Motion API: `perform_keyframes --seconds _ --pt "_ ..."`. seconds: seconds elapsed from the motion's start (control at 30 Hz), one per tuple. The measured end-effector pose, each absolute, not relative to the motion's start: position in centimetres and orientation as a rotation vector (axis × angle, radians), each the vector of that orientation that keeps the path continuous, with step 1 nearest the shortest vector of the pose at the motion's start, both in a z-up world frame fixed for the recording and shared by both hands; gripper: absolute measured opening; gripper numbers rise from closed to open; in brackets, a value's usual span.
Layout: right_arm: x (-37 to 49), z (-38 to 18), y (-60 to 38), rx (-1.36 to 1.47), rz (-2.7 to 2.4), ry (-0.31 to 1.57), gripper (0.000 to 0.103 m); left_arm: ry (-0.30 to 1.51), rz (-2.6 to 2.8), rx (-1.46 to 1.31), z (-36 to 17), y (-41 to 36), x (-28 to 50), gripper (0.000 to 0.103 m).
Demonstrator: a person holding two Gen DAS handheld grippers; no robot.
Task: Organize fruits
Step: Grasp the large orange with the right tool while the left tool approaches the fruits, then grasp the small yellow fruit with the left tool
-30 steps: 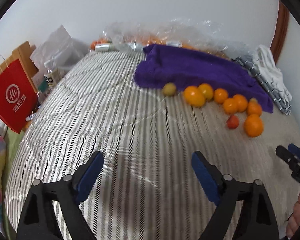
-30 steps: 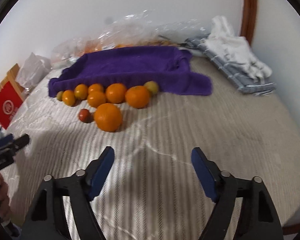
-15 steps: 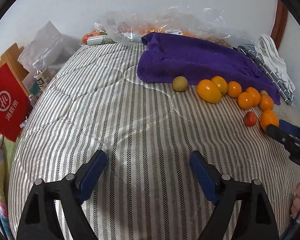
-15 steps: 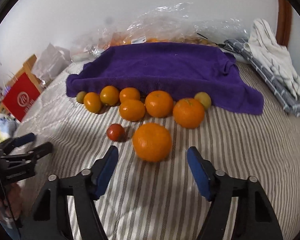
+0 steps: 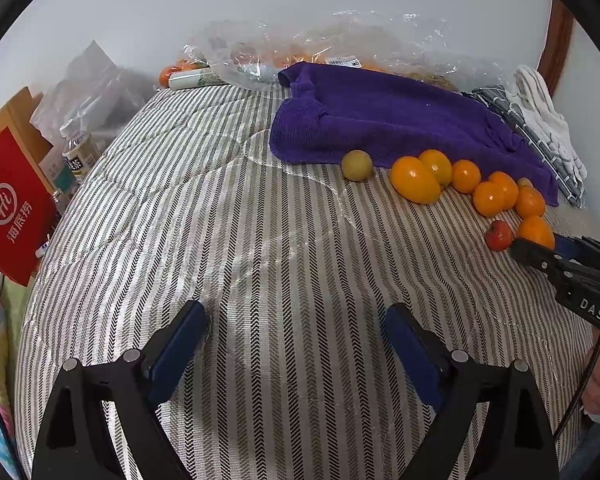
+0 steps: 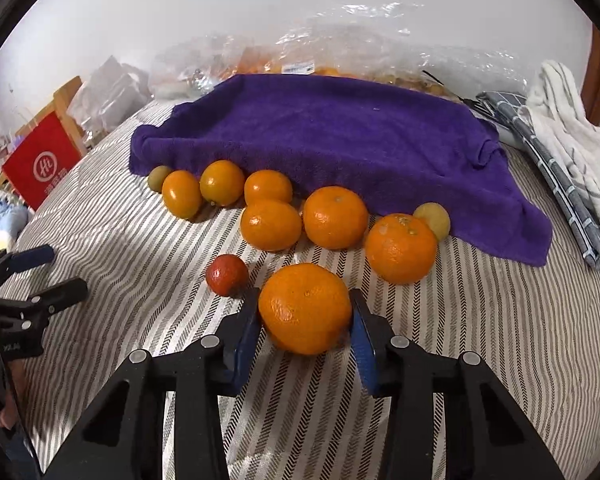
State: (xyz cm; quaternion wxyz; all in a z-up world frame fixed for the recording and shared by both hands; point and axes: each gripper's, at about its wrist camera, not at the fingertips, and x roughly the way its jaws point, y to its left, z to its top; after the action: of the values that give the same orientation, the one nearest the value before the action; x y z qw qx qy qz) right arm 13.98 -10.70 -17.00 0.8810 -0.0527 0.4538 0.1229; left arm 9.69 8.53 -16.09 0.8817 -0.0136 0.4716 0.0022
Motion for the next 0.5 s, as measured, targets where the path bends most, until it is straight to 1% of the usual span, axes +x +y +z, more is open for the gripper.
perform_keyframes --seconds 0.2,0.33,0.5 --pt "12.8 -16.5 -11.9 -0.139 0.260 0.908 0.042 0.963 -0.010 -0.072 -15.8 9.0 9.4 0.088" --pt "12.1 -16.2 -14.1 -0.151 0.246 0.891 0.042 0.996 -0.026 -0.050 -15.3 8.1 9.8 0.081" --pt "11.8 -16.1 -17.2 -0.151 0.207 0.881 0.042 1.043 -0.039 -0.095 -14.3 7.1 12.5 0.081"
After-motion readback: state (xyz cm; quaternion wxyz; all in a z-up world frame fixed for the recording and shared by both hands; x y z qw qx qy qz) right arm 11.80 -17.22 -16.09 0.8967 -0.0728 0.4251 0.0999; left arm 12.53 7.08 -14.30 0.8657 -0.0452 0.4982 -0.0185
